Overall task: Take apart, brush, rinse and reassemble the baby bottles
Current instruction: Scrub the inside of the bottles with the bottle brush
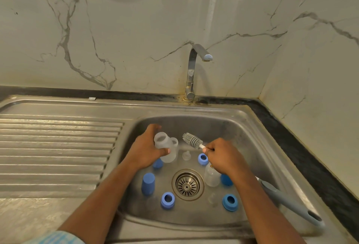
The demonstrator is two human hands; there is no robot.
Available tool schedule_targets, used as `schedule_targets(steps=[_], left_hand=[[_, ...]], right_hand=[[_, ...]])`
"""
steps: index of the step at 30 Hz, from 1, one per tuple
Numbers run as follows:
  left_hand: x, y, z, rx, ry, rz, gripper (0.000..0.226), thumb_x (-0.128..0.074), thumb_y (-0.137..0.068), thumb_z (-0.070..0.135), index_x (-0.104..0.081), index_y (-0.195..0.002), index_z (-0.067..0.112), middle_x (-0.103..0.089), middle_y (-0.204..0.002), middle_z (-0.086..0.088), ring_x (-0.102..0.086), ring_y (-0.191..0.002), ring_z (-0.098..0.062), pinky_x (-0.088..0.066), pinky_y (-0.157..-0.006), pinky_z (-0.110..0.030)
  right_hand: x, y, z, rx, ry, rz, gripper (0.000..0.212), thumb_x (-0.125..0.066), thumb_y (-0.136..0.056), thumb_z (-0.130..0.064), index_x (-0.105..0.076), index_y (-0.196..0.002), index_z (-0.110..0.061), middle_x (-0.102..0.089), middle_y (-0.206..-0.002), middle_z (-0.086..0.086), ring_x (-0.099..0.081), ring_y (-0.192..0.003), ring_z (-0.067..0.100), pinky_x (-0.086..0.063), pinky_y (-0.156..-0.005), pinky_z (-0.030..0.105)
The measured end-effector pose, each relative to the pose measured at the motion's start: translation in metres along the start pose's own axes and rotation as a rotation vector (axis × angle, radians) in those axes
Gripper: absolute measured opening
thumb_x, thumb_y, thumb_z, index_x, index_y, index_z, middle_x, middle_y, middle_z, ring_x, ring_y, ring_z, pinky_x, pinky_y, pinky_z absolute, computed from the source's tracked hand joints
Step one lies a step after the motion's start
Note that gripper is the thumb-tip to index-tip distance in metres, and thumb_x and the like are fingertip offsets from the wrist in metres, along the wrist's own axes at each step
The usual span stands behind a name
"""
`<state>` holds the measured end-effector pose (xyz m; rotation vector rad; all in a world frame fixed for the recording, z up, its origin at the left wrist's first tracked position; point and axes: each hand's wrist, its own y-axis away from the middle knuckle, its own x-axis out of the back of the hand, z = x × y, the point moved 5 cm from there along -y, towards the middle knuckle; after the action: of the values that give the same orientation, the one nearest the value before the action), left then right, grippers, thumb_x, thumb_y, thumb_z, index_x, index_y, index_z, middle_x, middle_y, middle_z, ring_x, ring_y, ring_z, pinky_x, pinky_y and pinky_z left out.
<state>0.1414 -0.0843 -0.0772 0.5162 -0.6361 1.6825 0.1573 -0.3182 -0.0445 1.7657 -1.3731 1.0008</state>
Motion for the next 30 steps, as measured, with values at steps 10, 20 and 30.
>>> schedule_targets(steps=[10, 20, 30], left_hand=[[-0.026, 0.001, -0.019, 0.073, -0.183, -0.059, 0.056, -0.089, -0.069, 0.023, -0.051, -0.110, 0.024, -0.060, -0.113, 0.005, -0.061, -0.100, -0.020, -0.053, -0.091, -0.040], [-0.039, 0.002, -0.027, 0.092, -0.340, -0.131, 0.062, -0.084, -0.076, 0.022, -0.048, -0.127, 0.023, -0.059, -0.125, -0.001, -0.059, -0.108, -0.022, -0.052, -0.093, -0.035], [-0.043, 0.004, -0.034, 0.104, -0.520, -0.182, 0.052, -0.078, -0.084, 0.020, -0.044, -0.124, 0.021, -0.062, -0.122, -0.003, -0.062, -0.104, -0.022, -0.050, -0.085, -0.030]], right_hand=[[-0.018, -0.004, -0.003, -0.015, 0.054, -0.044, 0.036, -0.054, -0.095, -0.036, -0.051, -0.062, -0.024, -0.052, -0.061, -0.004, -0.055, -0.062, 0.023, -0.040, -0.058, 0.031], [-0.028, -0.004, -0.006, 0.007, 0.101, -0.028, 0.021, -0.054, -0.097, -0.038, -0.066, -0.086, -0.024, -0.050, -0.065, -0.007, -0.045, -0.056, 0.012, -0.028, -0.048, 0.027], [-0.029, -0.004, -0.004, 0.008, 0.088, -0.040, 0.020, -0.054, -0.097, -0.038, -0.063, -0.085, -0.024, -0.050, -0.064, -0.007, -0.045, -0.054, 0.010, -0.030, -0.047, 0.026]])
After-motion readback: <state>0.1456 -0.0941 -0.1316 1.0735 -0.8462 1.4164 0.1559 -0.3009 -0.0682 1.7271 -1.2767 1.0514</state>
